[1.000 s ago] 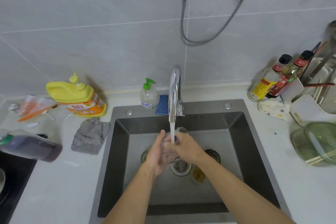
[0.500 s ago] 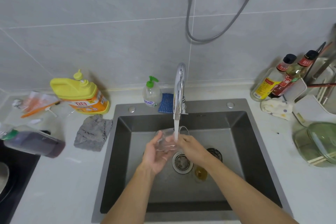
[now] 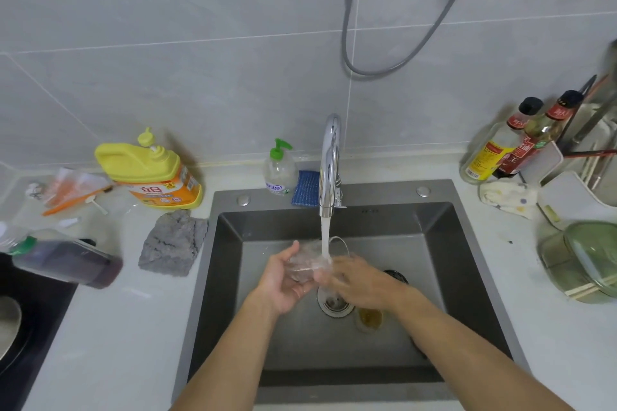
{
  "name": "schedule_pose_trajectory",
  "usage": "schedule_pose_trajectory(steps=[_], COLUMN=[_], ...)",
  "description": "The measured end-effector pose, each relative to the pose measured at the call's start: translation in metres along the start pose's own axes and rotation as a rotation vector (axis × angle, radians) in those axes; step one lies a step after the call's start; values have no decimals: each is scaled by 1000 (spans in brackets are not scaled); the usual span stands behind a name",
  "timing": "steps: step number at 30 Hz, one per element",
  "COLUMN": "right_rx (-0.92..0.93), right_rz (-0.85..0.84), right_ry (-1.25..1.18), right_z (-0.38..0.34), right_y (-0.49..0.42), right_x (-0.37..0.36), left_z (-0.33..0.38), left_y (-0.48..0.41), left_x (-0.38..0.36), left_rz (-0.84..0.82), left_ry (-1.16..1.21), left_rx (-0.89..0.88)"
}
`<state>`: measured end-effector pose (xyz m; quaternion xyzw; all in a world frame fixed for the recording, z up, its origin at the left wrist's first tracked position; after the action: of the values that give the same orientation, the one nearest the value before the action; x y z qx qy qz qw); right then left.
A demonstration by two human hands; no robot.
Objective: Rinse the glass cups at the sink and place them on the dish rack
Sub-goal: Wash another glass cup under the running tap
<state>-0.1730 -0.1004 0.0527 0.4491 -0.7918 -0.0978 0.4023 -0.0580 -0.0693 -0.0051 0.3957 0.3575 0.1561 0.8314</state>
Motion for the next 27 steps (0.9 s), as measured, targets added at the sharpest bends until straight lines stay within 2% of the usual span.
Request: schedule_pose_trajectory(steps=[1, 3, 6, 8, 10, 11, 13, 16, 17, 18, 19, 21, 23, 25, 27], right_rx=[24, 24, -70, -148, -176, -158, -45, 78, 77, 67, 60, 41, 7, 38, 70], right_rz=[15, 105, 231, 271, 218, 178, 92, 87, 104, 113, 84, -1, -1, 22, 22], right_ry=[136, 120, -278, -543, -752, -773, -562, 158, 308, 321, 227, -136, -358, -304, -82], right_z=[5, 9, 16, 16, 13, 8, -10, -15, -13, -11, -11, -17, -17, -16, -13], right_y=[-5, -12, -20, -20, -22, -20, -11, -11, -13, -16, -18, -19, -18, -13, -8], right_x=[0, 8, 16, 18, 12, 10, 9, 3, 5, 7, 6, 1, 3, 3, 0], left_z=[1, 2, 2, 2, 2, 3, 3, 0, -3, -6, -8, -12, -10, -6, -5], left_y=[0, -1, -6, -7, -8, -9, -10, -12, -12, -12, -14, -17, -18, -20, -19], left_x=[-2, -6, -7, -4, -3, 0, 5, 11, 13, 14, 17, 22, 22, 20, 17], left_rz=[8, 15, 17, 3, -30, -17, 5, 53, 83, 97, 125, 165, 146, 112, 87], left_ry=[1, 18, 52, -13, -145, -196, -215, -141, -118, -107, -93, -125, -181, -194, -170], left_rx=[3, -46, -125, -166, -198, -215, -218, -159, -130, -105, -91, -83, -92, -78, -40])
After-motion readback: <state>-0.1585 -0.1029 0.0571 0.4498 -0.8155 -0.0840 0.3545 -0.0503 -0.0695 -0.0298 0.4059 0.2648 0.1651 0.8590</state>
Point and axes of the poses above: each hand's wrist, its own y-axis away from the middle knuckle, its own x-axis out of the back of the hand, z = x × y, the point moved 9 cm from there along -y, towards the middle knuckle, and after that the axes turned 5 degrees about -x, right-handed, at the moved point
